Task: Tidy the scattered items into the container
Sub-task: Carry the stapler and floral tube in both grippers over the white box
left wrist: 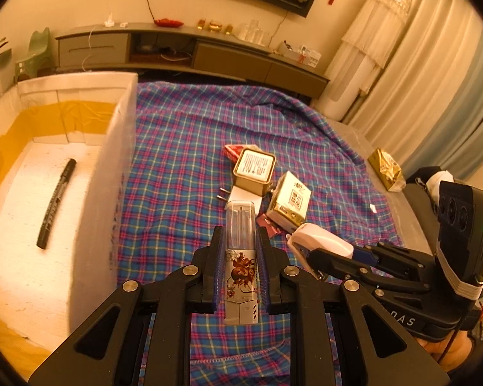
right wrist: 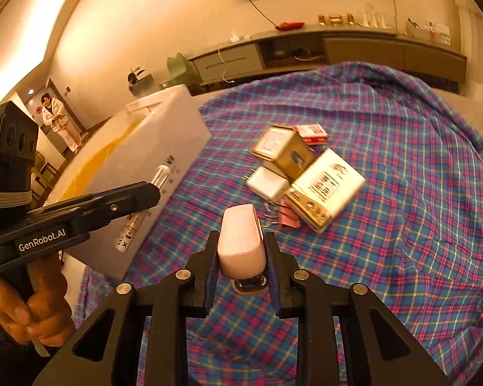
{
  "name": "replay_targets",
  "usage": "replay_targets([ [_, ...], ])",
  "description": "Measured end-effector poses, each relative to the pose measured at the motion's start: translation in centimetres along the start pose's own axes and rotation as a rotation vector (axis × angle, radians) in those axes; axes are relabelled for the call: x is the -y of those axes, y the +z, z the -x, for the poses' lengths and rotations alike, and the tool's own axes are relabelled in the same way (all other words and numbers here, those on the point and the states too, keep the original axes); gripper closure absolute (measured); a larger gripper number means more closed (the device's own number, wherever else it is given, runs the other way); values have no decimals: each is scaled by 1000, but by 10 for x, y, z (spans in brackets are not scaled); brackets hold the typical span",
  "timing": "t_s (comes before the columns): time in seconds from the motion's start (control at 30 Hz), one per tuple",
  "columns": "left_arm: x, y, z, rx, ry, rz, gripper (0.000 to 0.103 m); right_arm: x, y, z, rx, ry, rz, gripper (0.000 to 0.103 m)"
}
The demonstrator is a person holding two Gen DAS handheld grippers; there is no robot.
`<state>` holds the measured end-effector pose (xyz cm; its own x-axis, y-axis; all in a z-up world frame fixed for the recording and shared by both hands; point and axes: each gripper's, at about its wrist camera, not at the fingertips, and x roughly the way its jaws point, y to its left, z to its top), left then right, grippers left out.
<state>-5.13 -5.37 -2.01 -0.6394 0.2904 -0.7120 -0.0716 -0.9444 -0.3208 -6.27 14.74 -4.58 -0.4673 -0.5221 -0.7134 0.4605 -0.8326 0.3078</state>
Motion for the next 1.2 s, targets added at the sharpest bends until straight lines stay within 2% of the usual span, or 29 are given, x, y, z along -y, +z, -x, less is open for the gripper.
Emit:
replay_targets([
  [0.57,-20,3,66,107,16,41,84,-75,3,43,123,-39,153,75],
  [0.93,-42,4,104,172,32,82,84,-118,9,49,156,-8,181,76],
  [1.2,-62,3,132,220,42,115,84,-154,26,56,178,31,213,76],
])
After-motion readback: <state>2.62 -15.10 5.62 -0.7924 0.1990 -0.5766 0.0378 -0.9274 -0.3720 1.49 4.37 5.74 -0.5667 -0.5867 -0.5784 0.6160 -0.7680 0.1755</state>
